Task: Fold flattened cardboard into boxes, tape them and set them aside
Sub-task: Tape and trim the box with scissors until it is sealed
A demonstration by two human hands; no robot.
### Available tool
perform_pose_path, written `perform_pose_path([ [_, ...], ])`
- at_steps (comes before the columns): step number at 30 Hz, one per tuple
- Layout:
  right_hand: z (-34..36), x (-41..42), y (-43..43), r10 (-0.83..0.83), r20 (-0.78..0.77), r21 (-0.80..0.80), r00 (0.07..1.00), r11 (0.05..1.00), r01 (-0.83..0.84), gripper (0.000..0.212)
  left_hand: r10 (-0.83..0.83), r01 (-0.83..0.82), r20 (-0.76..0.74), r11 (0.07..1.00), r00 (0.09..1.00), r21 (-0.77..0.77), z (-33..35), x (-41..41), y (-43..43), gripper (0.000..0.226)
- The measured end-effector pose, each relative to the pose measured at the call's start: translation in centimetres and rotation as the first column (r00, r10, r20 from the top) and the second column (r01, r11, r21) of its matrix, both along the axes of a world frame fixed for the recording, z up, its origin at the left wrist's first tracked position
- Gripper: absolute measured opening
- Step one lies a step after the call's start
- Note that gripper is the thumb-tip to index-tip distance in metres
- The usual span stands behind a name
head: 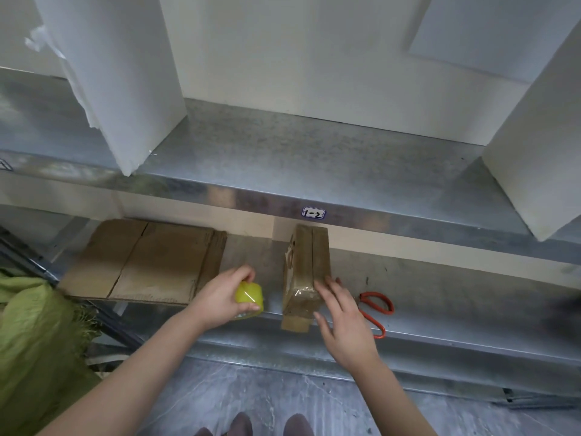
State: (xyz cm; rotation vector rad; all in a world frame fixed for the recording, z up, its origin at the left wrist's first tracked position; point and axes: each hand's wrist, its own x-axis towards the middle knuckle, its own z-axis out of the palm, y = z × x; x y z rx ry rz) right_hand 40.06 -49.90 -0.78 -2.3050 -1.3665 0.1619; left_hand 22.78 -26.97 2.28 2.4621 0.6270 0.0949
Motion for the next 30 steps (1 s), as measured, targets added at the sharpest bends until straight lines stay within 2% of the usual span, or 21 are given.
perform_pose_path([
  [8, 1.2, -0.6, 0.0, 0.035, 0.032, -0.029, 0.999, 0.999, -0.034, 0.052, 0.016, -0.017, 0.037, 1.000, 0.999, 0.024, 1.7, -0.9, -0.8, 0.050],
  [13, 4.1, -3.3, 2.1, 0.075, 0.122, 0.187, 0.990, 0.978, -0.097, 0.040, -0.013, 0.007, 0.080, 0.998, 0.997, 0.070, 3.5, -0.5, -1.8, 0.050],
  [14, 4.6, -4.1, 2.8, 0.092, 0.089, 0.204, 0.992, 0.973, -0.108, 0.040, -0.029, 0.021, 0.095, 0.996, 0.995, 0.082, 3.7, -0.5, -1.9, 0.050],
  [17, 5.5, -6.1, 5.1, 0.104, -0.149, 0.167, 0.983, 0.983, -0.078, 0.041, -0.082, 0.067, 0.138, 0.992, 0.987, 0.110, 4.2, -0.6, -2.5, 0.047],
  [20, 5.1, -7.2, 6.6, 0.071, -0.302, 0.179, 0.951, 0.984, -0.017, 0.036, -0.098, 0.078, 0.162, 0.989, 0.982, 0.127, 4.4, -1.1, -3.1, 0.036],
  [25, 4.2, -8.5, 7.4, 0.009, -0.358, 0.238, 0.934, 0.968, 0.081, 0.012, -0.049, 0.020, 0.154, 0.983, 0.987, 0.182, 3.4, -2.2, -3.7, 0.031],
  [28, 3.9, -9.1, 7.6, 0.002, -0.379, 0.272, 0.925, 0.956, 0.109, 0.012, -0.026, 0.005, 0.140, 0.990, 0.990, 0.143, 2.9, -2.6, -3.4, 0.035],
  [30, 3.8, -9.5, 7.6, 0.007, -0.372, 0.255, 0.928, 0.962, 0.095, 0.014, -0.024, 0.017, 0.105, 0.997, 0.994, 0.074, 2.8, -3.1, -3.0, 0.048],
])
